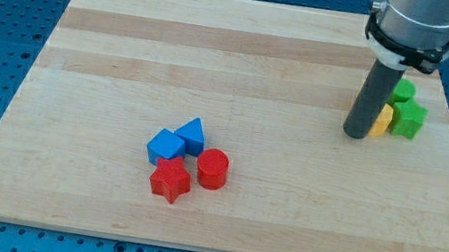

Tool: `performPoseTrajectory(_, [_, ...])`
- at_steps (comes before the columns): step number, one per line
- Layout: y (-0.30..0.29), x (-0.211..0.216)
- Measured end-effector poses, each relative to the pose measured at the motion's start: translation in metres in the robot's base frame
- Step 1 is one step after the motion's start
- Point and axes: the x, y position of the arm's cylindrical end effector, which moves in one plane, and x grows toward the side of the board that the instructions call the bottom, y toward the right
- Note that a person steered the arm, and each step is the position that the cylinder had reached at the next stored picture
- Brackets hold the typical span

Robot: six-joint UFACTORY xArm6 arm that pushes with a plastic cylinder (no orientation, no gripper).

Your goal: Move your arm at bottom center

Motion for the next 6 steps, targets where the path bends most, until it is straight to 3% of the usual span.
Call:
performPoseTrajectory(2, [-0.003,0.008])
performPoseTrajectory(4, [-0.047,0.073])
performPoseTrajectory(6, [-0.142,0.152])
